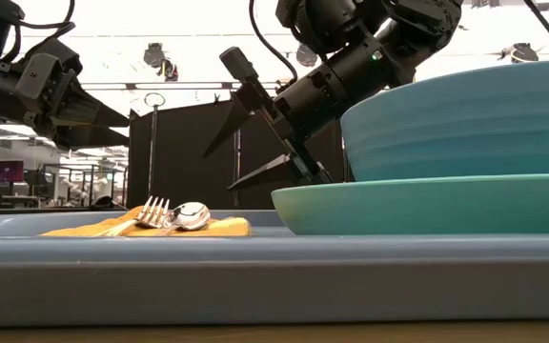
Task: Set up tray
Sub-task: Return to Home Position
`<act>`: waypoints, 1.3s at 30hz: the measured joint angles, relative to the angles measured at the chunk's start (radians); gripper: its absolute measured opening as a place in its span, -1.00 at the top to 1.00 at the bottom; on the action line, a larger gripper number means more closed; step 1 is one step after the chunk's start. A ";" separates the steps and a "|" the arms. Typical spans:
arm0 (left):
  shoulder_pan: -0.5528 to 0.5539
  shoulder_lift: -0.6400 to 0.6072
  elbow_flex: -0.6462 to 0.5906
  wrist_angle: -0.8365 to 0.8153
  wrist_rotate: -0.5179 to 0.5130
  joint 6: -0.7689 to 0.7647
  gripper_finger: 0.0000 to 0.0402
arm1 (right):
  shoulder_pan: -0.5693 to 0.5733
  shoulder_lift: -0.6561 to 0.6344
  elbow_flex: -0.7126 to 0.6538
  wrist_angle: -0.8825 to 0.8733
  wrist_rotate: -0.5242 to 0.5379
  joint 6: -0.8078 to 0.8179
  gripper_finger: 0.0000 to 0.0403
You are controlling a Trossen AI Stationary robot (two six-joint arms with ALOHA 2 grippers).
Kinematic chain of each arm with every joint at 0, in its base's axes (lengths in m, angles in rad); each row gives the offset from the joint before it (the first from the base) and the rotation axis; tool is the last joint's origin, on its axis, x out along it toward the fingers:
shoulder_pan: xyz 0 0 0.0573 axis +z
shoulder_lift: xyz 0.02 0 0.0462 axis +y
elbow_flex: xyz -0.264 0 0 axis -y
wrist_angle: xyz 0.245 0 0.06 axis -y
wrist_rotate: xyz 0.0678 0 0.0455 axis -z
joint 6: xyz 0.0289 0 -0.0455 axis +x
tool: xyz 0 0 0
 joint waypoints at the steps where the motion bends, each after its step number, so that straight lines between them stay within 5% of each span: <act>1: 0.000 0.000 0.000 0.000 0.000 0.000 -0.83 | 0.000 0.000 0.000 0.000 0.000 0.000 -0.03; 16: 0.000 0.000 0.000 -0.002 0.000 0.000 -0.83 | 0.003 -0.001 0.000 0.292 -0.004 -0.336 -0.06; 29: 0.000 0.000 0.000 -0.002 0.000 -0.003 -0.83 | 0.017 -0.008 0.000 0.462 -0.192 -0.765 0.00; 33: 0.000 0.000 0.000 -0.002 0.000 -0.036 -0.83 | 0.028 -0.025 0.000 0.444 -0.240 -0.935 0.26; 37: 0.000 0.000 0.000 -0.010 0.008 0.004 -0.83 | 0.044 -0.086 0.000 0.358 -0.279 -1.059 0.83; 39: -0.001 0.000 0.000 -0.007 0.030 0.017 -0.83 | 0.051 -0.124 0.000 0.294 -0.286 -1.119 0.94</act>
